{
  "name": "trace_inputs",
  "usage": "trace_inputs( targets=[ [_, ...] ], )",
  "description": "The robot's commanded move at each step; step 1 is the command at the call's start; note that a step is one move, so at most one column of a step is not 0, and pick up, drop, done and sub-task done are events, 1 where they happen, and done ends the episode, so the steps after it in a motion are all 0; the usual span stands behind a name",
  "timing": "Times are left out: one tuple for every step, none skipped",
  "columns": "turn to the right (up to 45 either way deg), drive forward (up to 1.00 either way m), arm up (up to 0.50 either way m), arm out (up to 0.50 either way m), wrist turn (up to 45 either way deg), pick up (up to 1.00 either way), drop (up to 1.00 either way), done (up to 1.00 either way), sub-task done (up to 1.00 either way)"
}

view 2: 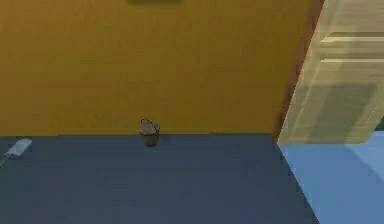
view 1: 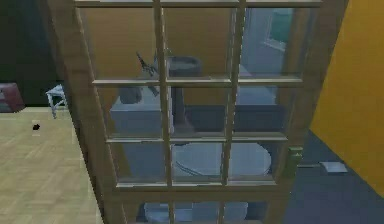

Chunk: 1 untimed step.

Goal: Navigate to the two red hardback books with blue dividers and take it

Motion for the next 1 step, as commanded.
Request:
trace_inputs(
  targets=[
    [-45.0, 0.00, 0.00, 0.00, 0.0, 0.00, 0.00, 0.00, 0.00]
  ],
)
